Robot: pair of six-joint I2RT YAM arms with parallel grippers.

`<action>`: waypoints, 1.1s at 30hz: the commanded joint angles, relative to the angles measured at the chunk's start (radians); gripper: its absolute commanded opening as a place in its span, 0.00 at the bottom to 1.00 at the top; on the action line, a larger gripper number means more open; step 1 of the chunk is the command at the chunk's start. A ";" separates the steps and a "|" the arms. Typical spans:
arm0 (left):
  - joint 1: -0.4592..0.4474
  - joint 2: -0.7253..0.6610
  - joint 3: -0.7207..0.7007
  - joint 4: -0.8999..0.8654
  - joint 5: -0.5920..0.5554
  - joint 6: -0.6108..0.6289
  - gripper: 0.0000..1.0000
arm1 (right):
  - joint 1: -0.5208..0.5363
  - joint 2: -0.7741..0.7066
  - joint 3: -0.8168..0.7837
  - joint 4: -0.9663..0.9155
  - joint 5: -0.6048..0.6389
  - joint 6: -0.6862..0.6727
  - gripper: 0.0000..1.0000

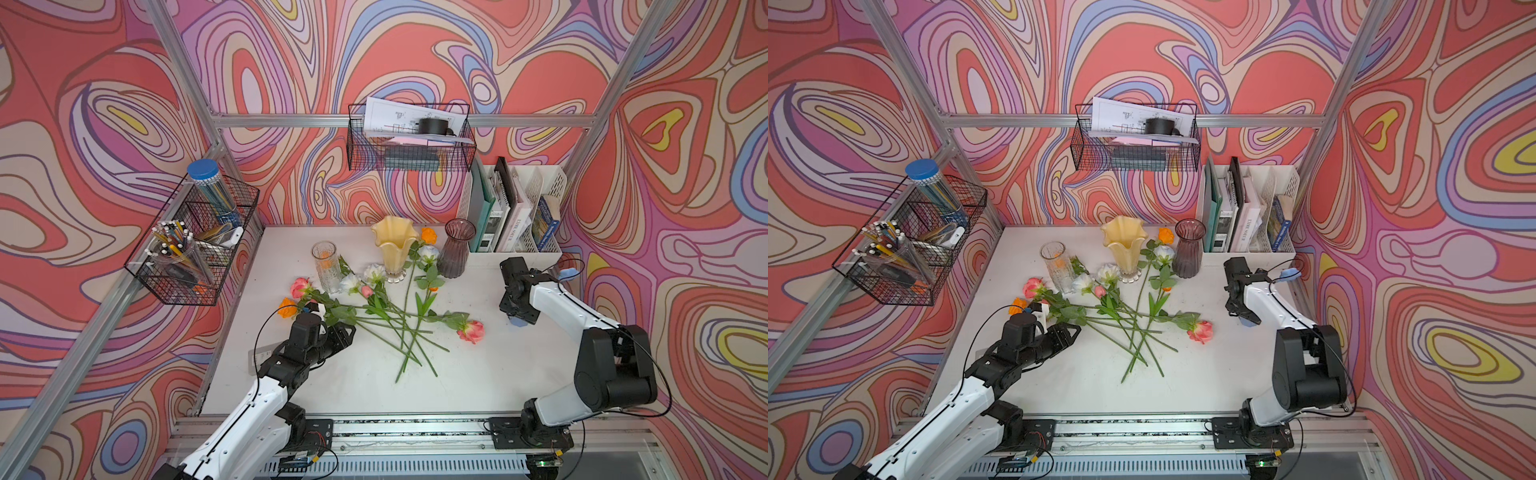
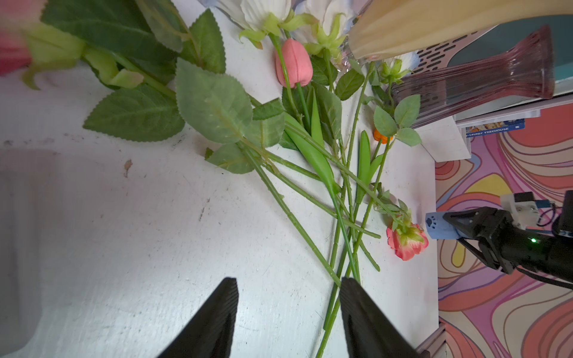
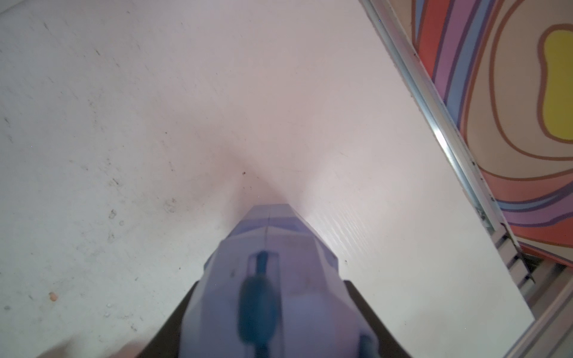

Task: Arrange the flowers in different vases according to their colors
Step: Place the distractor at the center of the board.

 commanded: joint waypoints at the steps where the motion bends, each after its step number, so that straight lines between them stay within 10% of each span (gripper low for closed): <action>1: -0.005 -0.050 -0.015 -0.018 0.015 0.021 0.64 | -0.003 -0.002 -0.014 0.091 -0.022 -0.009 0.35; 15: -0.004 -0.100 -0.023 -0.069 -0.008 0.048 0.69 | -0.003 -0.083 -0.083 0.055 -0.079 -0.010 0.98; 25: -0.002 -0.041 -0.012 -0.090 -0.060 0.079 0.71 | 0.150 -0.285 -0.034 -0.090 -0.282 -0.060 0.98; 33: 0.005 -0.041 -0.022 -0.110 -0.102 0.084 0.65 | 0.558 -0.197 0.036 0.101 -0.360 -0.186 0.94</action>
